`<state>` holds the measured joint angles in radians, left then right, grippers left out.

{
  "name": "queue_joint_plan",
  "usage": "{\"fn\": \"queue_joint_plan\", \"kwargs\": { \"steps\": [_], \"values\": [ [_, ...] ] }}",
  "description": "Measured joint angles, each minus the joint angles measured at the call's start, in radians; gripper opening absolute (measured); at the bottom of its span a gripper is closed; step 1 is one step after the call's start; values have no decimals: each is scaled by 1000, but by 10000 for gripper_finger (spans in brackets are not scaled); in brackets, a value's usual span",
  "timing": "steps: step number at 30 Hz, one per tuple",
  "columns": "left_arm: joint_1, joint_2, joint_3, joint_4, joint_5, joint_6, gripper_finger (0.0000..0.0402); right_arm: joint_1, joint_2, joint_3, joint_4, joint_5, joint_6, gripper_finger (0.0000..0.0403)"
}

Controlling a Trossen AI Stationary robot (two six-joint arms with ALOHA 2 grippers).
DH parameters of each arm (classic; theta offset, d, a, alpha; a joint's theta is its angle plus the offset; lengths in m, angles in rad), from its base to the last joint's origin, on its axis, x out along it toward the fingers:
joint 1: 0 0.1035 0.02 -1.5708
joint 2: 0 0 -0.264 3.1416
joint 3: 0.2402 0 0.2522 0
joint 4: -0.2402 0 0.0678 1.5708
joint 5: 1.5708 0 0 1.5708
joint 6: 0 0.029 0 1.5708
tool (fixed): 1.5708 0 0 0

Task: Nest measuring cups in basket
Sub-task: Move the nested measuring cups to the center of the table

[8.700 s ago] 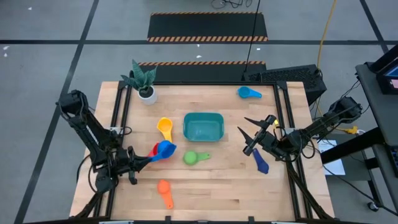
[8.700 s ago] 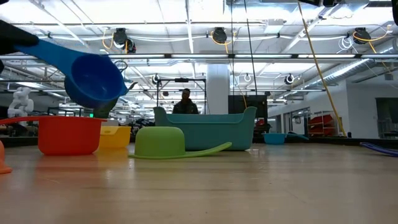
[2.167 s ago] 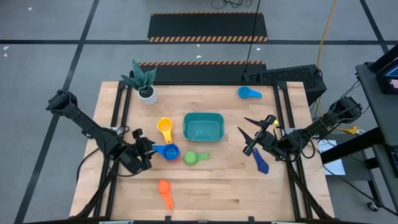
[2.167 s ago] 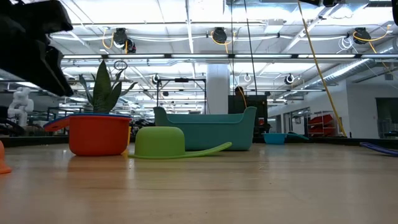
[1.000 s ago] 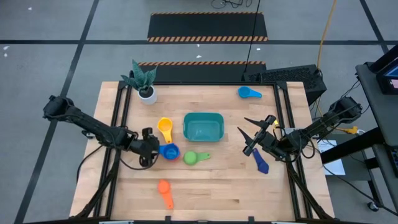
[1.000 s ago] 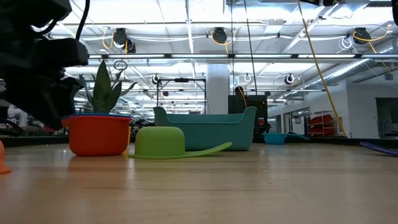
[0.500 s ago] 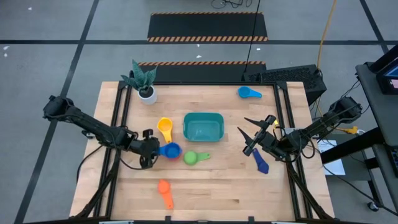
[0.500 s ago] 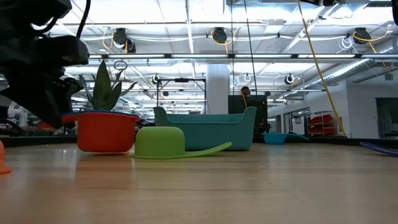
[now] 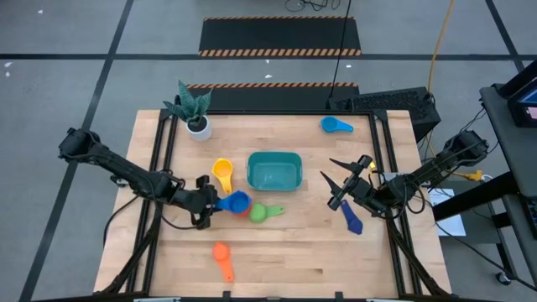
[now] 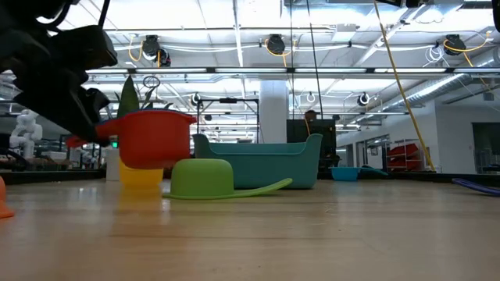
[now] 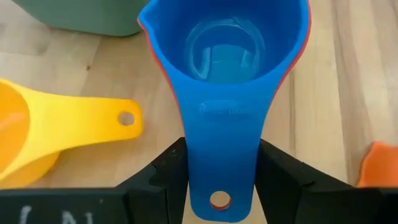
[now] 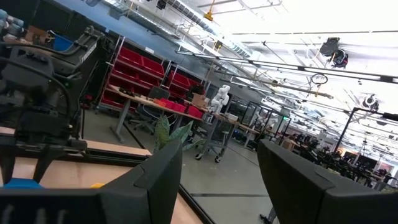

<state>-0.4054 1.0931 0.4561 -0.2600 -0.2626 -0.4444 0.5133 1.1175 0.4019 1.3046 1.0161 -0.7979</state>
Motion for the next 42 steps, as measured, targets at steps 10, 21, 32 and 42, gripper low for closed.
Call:
{"fn": "queue_joint_plan", "kwargs": {
  "steps": [10,21,32,42],
  "values": [
    [-93,138,42,83,-19,-47,151,0,0,0,0,1,8,203],
    [-121,403,256,74,-25,48,150,0,0,0,-1,1,11,203],
    [-122,477,318,19,-11,80,152,0,0,0,-24,1,42,203],
    [-117,477,318,30,-7,67,198,6,0,44,-242,-52,162,203]
  ]
}}
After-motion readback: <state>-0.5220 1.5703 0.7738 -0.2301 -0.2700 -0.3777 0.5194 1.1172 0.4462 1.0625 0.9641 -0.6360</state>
